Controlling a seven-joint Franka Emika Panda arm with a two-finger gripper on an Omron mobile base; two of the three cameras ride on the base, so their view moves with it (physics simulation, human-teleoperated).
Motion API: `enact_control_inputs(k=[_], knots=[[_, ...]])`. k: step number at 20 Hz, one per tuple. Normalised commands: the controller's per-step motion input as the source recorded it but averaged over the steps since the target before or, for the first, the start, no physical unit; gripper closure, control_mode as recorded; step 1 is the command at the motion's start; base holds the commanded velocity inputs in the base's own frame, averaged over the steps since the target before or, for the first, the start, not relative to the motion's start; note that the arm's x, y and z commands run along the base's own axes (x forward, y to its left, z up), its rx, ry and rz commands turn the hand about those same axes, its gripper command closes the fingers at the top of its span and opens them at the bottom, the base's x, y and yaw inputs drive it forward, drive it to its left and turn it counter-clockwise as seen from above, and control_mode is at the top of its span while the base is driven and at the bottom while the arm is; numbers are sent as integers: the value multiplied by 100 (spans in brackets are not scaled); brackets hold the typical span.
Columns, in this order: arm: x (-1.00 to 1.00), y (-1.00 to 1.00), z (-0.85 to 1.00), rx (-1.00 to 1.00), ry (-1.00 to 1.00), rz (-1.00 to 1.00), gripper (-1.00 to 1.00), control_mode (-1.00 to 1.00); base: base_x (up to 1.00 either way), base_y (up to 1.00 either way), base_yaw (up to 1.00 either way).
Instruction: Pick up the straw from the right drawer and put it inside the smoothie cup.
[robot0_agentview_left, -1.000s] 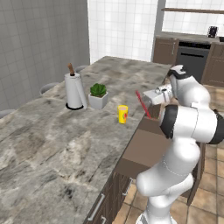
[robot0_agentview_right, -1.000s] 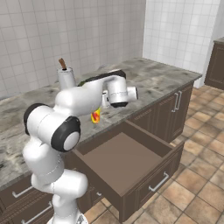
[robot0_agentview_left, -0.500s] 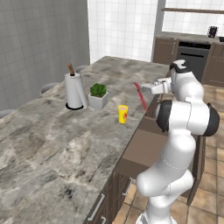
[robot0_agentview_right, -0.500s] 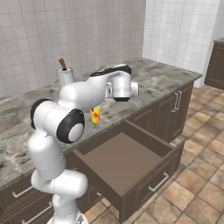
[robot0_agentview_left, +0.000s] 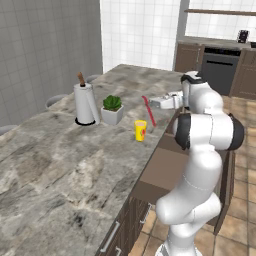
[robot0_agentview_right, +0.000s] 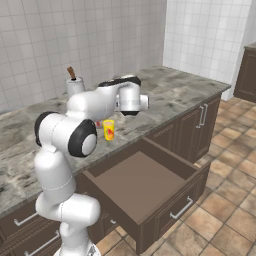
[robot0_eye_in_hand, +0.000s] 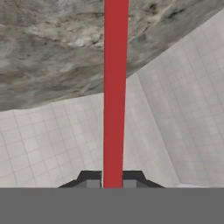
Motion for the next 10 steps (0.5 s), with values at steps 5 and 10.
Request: enact_control_inputs(k=[5, 10], knots=[[23, 0, -1, 2, 0, 0, 100, -100, 0, 0, 0], [52, 0, -8, 0, -3, 0, 100, -100, 0, 0, 0]])
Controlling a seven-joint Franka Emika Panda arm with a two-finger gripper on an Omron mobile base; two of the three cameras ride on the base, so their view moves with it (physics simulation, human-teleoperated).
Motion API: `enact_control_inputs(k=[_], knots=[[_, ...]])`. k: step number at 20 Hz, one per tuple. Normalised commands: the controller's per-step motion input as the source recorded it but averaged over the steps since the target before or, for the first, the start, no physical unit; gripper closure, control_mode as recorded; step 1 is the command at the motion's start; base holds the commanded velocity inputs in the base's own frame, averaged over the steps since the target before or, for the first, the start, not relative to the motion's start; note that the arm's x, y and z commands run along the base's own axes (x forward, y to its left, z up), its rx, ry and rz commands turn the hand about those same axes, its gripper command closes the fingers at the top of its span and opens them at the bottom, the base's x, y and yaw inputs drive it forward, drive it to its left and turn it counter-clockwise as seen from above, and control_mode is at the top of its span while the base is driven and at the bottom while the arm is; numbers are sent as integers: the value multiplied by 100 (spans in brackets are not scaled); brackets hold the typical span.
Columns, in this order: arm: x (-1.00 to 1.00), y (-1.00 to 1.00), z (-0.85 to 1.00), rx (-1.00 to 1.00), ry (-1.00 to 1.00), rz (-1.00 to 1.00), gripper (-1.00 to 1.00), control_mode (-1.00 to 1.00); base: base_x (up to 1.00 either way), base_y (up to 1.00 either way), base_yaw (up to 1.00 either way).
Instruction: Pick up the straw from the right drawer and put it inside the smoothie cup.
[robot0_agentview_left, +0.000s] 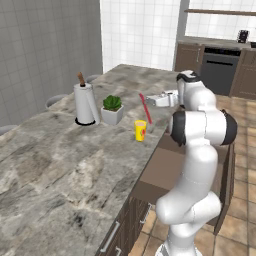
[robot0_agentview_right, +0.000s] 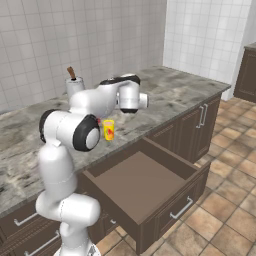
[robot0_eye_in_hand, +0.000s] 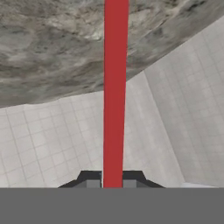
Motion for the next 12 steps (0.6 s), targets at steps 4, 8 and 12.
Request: enact_control_inputs(k=[4, 8, 12], knots=[[46, 1, -26, 1, -1, 0, 100, -100, 0, 0, 0], [28, -4, -30, 4, -1, 0, 100, -100, 0, 0, 0], [6, -5, -26, 5, -1, 0, 100, -100, 0, 0, 0]])
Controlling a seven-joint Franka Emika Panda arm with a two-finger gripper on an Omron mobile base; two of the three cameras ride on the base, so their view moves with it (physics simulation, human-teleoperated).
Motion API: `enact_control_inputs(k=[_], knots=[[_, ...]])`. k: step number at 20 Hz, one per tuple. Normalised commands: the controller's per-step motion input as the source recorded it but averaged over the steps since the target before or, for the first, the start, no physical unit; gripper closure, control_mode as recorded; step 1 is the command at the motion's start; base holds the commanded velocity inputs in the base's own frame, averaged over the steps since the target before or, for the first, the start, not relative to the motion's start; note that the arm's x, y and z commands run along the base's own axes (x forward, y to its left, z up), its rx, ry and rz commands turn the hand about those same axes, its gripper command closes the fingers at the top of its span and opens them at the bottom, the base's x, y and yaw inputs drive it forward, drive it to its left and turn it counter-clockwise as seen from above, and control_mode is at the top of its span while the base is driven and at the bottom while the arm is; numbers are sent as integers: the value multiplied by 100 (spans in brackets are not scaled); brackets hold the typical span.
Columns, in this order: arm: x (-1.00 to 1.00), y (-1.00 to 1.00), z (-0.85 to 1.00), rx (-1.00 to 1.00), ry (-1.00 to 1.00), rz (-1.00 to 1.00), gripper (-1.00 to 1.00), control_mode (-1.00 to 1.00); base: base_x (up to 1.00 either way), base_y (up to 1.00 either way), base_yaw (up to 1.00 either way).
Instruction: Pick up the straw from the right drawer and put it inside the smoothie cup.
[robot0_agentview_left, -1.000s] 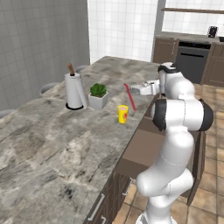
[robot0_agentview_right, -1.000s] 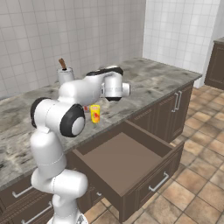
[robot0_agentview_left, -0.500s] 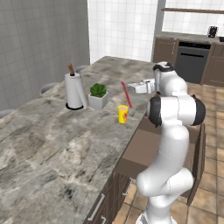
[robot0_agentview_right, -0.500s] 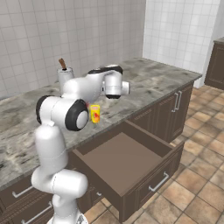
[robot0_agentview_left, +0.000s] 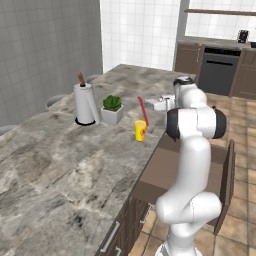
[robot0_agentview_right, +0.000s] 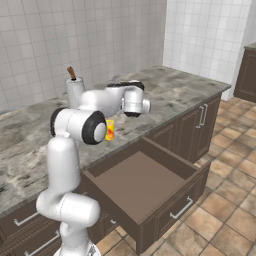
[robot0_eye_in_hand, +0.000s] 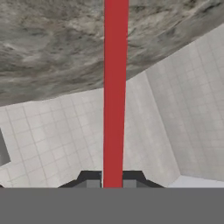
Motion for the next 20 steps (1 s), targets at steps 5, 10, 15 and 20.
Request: enact_control_inputs(k=[5, 10, 15, 20], knots=[[16, 0, -16, 1, -8, 0, 100, -100, 0, 0, 0], [13, 0, -9, 0, -9, 0, 100, -100, 0, 0, 0], [20, 0, -12, 0, -9, 0, 100, -100, 0, 0, 0], [19, 0, -10, 0, -7, 0, 100, -100, 0, 0, 0]])
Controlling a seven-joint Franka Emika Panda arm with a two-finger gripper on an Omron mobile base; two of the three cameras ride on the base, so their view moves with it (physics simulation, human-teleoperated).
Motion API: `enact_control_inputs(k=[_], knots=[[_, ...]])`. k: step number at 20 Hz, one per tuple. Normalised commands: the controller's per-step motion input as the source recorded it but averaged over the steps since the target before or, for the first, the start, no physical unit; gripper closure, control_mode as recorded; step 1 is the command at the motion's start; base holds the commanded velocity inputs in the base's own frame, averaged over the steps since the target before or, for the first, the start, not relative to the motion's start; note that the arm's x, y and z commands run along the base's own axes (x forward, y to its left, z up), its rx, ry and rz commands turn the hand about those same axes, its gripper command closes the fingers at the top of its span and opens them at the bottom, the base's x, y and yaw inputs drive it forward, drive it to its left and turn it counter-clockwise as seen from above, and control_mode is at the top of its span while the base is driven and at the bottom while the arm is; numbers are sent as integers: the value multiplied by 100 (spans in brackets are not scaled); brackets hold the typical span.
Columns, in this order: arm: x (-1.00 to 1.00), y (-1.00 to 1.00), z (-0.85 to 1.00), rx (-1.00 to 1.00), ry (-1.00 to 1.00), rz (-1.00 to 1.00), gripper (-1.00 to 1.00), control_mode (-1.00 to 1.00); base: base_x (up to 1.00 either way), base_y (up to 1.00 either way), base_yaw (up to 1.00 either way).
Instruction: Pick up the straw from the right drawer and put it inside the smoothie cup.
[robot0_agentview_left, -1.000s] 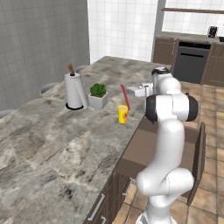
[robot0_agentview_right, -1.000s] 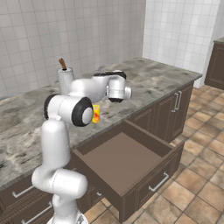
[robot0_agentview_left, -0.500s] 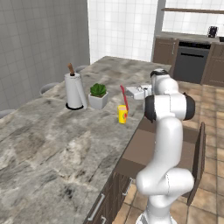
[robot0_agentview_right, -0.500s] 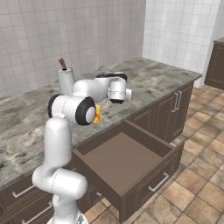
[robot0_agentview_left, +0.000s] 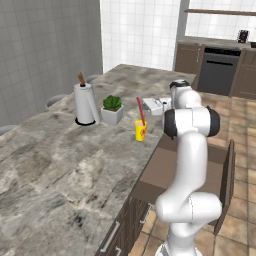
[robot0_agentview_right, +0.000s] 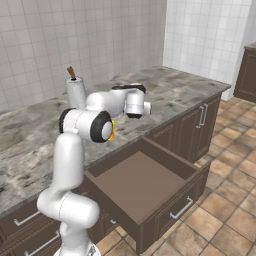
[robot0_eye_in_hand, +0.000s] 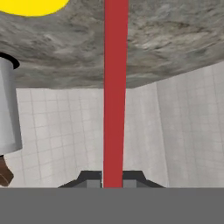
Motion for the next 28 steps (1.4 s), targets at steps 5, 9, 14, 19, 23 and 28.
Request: enact_control_inputs(k=[5, 9, 14, 19, 23, 28], knots=[[6, 0, -26, 0, -6, 2, 100, -100, 0, 0, 0], [0, 0, -20, 0, -5, 2, 100, -100, 0, 0, 0], [1, 0, -4, 2, -3, 0, 100, -100, 0, 0, 0], [13, 0, 29, 5, 0, 0, 100, -100, 0, 0, 0], [20, 0, 17, 3, 0, 0, 100, -100, 0, 0, 0], [15, 0, 0, 1, 0, 0, 100, -100, 0, 0, 0]])
